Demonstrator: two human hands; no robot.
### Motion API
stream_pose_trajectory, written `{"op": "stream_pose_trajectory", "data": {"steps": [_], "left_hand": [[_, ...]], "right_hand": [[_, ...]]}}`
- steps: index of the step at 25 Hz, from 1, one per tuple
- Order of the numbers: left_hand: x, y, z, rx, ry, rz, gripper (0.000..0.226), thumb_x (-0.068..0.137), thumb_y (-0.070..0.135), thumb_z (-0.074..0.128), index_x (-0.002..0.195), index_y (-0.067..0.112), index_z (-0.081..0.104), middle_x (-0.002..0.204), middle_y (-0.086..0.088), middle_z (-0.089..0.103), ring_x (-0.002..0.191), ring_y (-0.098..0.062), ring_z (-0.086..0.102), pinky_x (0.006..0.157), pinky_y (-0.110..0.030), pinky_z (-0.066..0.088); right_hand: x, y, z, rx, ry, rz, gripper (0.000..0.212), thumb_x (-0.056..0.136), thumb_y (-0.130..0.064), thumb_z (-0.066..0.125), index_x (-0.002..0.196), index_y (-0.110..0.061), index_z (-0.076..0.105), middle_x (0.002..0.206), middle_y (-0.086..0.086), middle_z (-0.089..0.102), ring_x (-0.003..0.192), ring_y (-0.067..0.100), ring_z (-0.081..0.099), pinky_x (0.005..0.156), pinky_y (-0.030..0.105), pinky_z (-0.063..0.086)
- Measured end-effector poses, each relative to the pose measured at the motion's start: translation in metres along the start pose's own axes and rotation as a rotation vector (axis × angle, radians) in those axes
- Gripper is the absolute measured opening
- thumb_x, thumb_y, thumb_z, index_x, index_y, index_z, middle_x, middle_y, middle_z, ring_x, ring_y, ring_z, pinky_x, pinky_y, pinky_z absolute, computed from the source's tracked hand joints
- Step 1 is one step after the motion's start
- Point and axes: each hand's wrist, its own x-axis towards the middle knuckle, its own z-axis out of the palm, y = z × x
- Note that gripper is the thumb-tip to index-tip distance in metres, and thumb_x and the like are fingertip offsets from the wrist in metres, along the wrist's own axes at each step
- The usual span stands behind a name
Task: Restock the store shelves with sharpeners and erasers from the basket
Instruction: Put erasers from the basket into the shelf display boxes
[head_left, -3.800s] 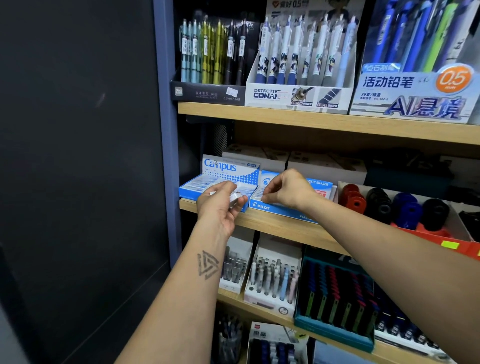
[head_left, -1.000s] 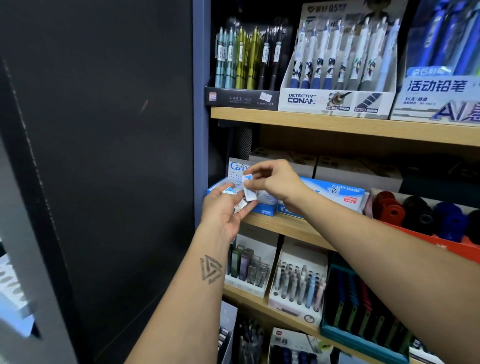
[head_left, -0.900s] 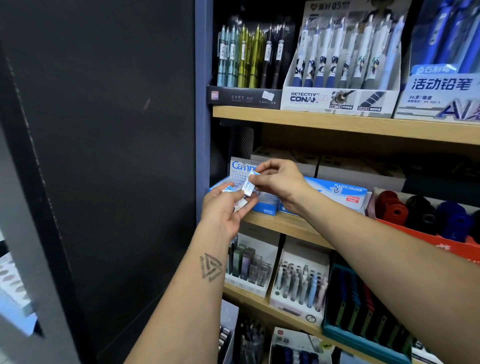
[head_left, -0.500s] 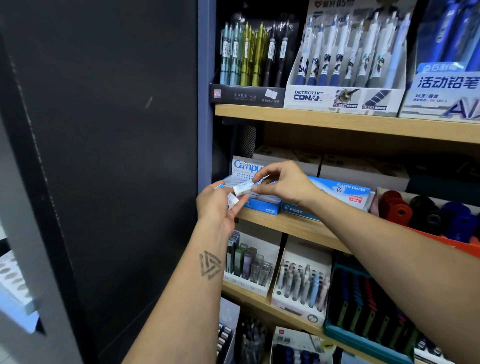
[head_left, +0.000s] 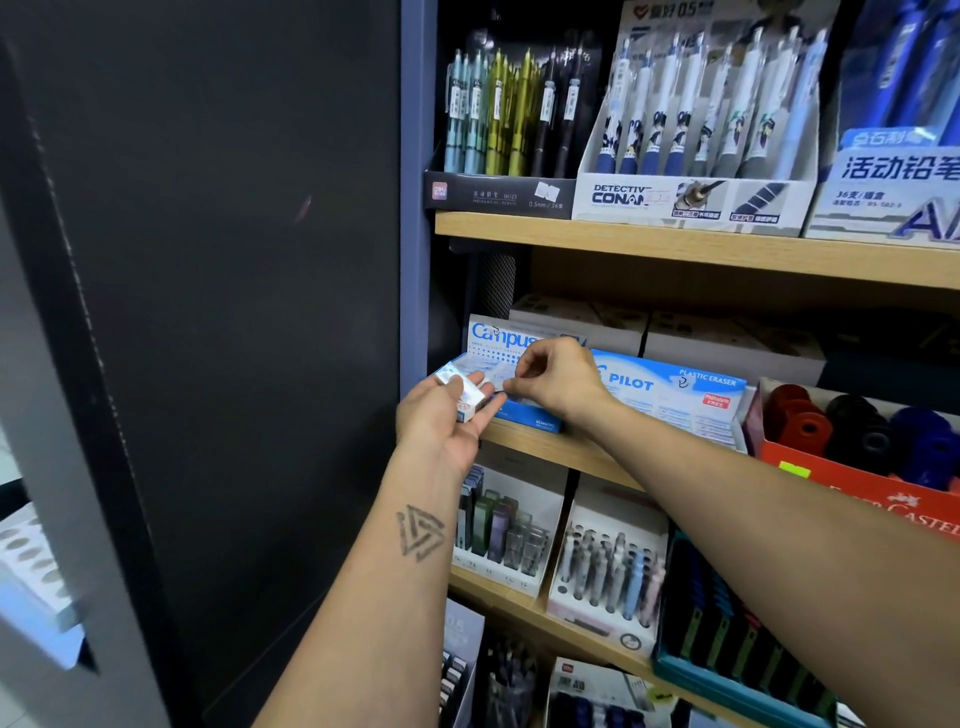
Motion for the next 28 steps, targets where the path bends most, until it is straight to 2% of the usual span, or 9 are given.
{"op": "stream_pose_trajectory", "data": {"steps": [4,8,10,13,15,19,21,24,28], "left_hand": [[0.002,-0.001,-0.001,-0.022,-0.056,-0.039,0.012,0.103,0.003,0.046,0.106,0.0,0.057,0.118,-0.022,0.066,0.094,-0.034,0.066,0.062,-0.048,0.06],[-0.002,-0.002,-0.001,-0.006,-0.088,-0.025,0.014,0.1,0.001,0.053,0.111,-0.001,0.062,0.112,-0.025,0.068,0.085,-0.032,0.071,0.064,-0.044,0.062],[-0.002,-0.004,-0.002,0.025,-0.1,-0.011,0.027,0.098,-0.003,0.055,0.124,-0.003,0.06,0.109,-0.028,0.067,0.082,-0.034,0.074,0.066,-0.04,0.063],[-0.002,-0.007,0.001,0.134,-0.129,-0.007,0.038,0.096,-0.012,0.051,0.132,-0.002,0.056,0.12,-0.027,0.064,0.104,-0.039,0.069,0.06,-0.03,0.061],[-0.004,-0.009,0.003,0.225,-0.128,-0.009,0.04,0.094,-0.017,0.047,0.127,0.002,0.059,0.119,-0.025,0.065,0.107,-0.038,0.067,0.056,-0.024,0.059],[-0.007,-0.007,0.003,0.304,-0.085,-0.005,0.033,0.092,-0.018,0.05,0.12,-0.006,0.061,0.109,-0.029,0.066,0.081,-0.032,0.065,0.049,-0.022,0.055],[-0.004,-0.002,0.003,0.194,-0.021,-0.006,0.022,0.092,-0.015,0.05,0.11,-0.008,0.059,0.107,-0.03,0.065,0.077,-0.03,0.063,0.05,-0.025,0.057],[-0.002,0.006,0.0,-0.012,0.034,-0.008,0.02,0.095,-0.007,0.045,0.113,-0.007,0.053,0.098,-0.03,0.062,0.077,-0.032,0.064,0.057,-0.03,0.059],[-0.006,0.007,-0.002,-0.096,0.053,-0.007,0.028,0.095,0.003,0.041,0.118,-0.007,0.054,0.1,-0.027,0.063,0.084,-0.032,0.066,0.064,-0.033,0.056]], "right_hand": [[0.001,-0.001,0.005,-0.124,-0.061,0.02,0.01,0.082,-0.032,0.077,0.078,-0.023,0.077,0.084,-0.002,0.074,0.084,0.017,0.066,0.079,0.033,0.055],[-0.007,-0.012,-0.013,0.248,-0.081,-0.001,0.01,0.091,-0.013,0.069,0.096,-0.012,0.077,0.09,0.001,0.073,0.082,0.011,0.063,0.074,0.023,0.051],[-0.008,-0.015,-0.022,0.408,-0.208,-0.125,0.036,0.091,0.009,0.057,0.118,-0.009,0.07,0.111,0.006,0.073,0.096,0.011,0.064,0.085,0.025,0.052],[-0.01,-0.015,-0.031,0.335,-0.401,-0.318,0.061,0.084,0.019,0.055,0.131,-0.019,0.064,0.128,-0.002,0.068,0.115,0.007,0.063,0.096,0.022,0.05],[-0.012,-0.014,-0.033,0.261,-0.449,-0.356,0.053,0.085,0.012,0.062,0.128,-0.019,0.067,0.126,-0.004,0.068,0.117,0.005,0.062,0.098,0.018,0.049],[-0.009,-0.01,-0.038,0.178,-0.325,-0.381,0.035,0.086,0.001,0.073,0.119,-0.009,0.071,0.113,0.002,0.073,0.095,0.01,0.067,0.085,0.012,0.049],[-0.007,-0.008,-0.041,0.171,-0.235,-0.31,0.03,0.081,-0.002,0.079,0.11,-0.004,0.073,0.1,0.005,0.072,0.08,0.01,0.063,0.075,0.012,0.049],[-0.003,0.0,-0.035,0.259,-0.11,-0.064,0.025,0.076,-0.006,0.084,0.097,-0.001,0.072,0.083,0.009,0.068,0.071,0.012,0.059,0.071,0.027,0.051],[-0.004,0.006,-0.02,0.208,-0.078,-0.005,0.019,0.07,-0.011,0.086,0.079,-0.016,0.071,0.073,0.001,0.067,0.065,0.011,0.057,0.068,0.028,0.047]]}}
